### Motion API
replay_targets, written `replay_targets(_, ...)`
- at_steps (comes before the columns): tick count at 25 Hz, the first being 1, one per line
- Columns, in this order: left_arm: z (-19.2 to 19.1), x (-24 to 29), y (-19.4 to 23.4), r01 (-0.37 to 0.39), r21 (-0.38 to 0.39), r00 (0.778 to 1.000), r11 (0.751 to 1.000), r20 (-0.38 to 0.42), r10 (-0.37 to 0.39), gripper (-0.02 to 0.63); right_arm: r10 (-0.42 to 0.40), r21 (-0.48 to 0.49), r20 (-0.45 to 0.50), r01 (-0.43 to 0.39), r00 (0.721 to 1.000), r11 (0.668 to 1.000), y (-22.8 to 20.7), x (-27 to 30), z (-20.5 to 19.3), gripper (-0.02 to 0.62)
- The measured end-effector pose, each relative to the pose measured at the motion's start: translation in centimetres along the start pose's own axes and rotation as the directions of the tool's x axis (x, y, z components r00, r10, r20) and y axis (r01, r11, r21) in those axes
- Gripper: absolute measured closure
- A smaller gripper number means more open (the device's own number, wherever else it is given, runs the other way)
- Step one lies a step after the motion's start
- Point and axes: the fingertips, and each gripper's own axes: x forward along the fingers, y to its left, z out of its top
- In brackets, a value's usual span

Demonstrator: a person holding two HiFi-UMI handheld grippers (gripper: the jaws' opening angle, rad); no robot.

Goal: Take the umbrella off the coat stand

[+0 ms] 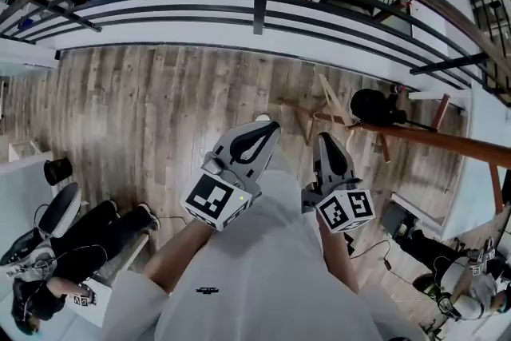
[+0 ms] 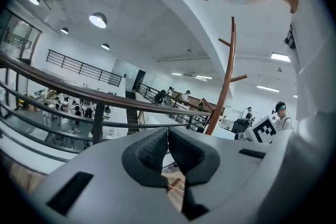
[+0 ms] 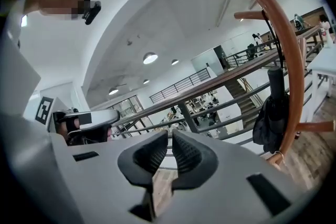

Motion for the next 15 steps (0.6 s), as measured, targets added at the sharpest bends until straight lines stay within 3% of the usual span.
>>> replay_targets(7, 3.4, 10.8, 3.1, 0.168, 0.095, 0.984, 0.981, -0.081, -0.161, 0.584, -0.081, 0.074, -0.009, 0.081, 0.997, 0.994, -5.4, 6.6, 4.2, 0.545)
replay_targets(10, 3.9, 12.0, 3.8, 0.234, 0.139, 0.966, 0.962, -0.146, -0.213, 0.584, -0.091, 0.077, -0.007, 0.091, 0.996, 0.993, -6.1, 7.7, 5.1, 0.545)
replay_targets(15, 4.2, 13.9, 4.3, 0.304, 0.170, 0.947, 0.937, -0.165, -0.277, 0.584, -0.147, 0.105, 0.034, 0.143, 0.989, 0.984, -7.6, 8.0, 6.4, 0.545)
